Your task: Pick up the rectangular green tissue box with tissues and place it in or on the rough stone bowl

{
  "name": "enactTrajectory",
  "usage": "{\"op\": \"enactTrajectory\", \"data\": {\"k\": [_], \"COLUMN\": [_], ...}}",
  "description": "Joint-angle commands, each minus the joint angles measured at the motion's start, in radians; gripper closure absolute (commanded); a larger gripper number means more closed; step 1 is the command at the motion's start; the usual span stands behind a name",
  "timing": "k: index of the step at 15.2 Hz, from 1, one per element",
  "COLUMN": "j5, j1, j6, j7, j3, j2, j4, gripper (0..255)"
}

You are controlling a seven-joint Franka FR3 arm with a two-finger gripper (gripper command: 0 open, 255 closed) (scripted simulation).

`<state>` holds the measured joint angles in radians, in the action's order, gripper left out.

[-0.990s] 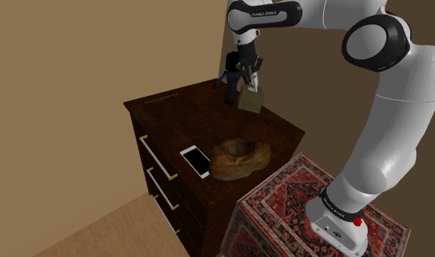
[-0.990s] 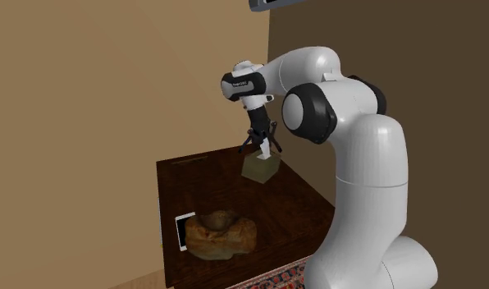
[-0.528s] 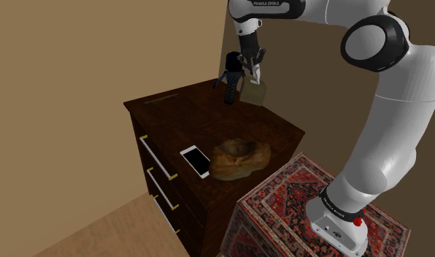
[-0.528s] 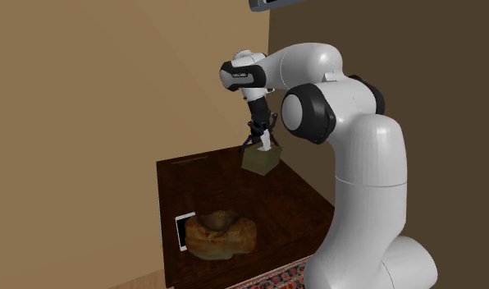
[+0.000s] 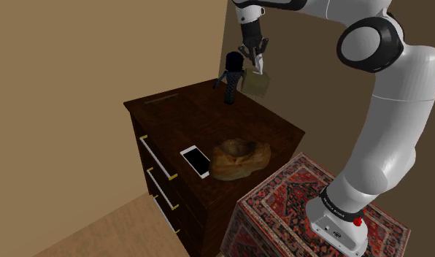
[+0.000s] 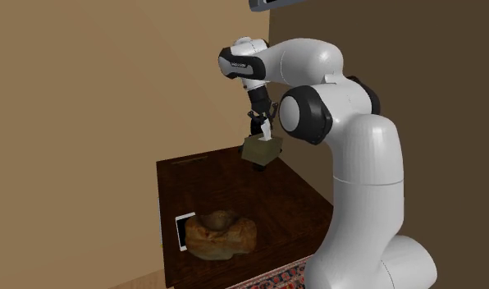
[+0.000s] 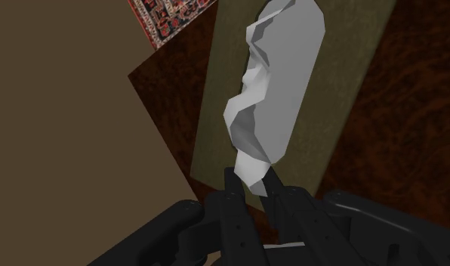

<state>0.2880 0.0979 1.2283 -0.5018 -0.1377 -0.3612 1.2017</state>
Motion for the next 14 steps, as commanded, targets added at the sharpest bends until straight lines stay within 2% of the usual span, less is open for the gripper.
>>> {"op": "enactTrajectory", "data": {"k": [1,3,8,14], "j5": [0.003,0.008,-0.036,-0.095], "j1": [-0.003,-0.008,-0.041,-0.089], "j6": [-0.031,-0.065,-0.04,-0.046], "j7": [0.007,0.015,-0.075,-0.18], "j3": [0.0,0.001,-0.032,-0.076], "j2": [-0.009,-0.023,0.14,0.288], "j4": [-0.041,-0.089,0.117,0.277], "gripper": [255,255,255,255]}}
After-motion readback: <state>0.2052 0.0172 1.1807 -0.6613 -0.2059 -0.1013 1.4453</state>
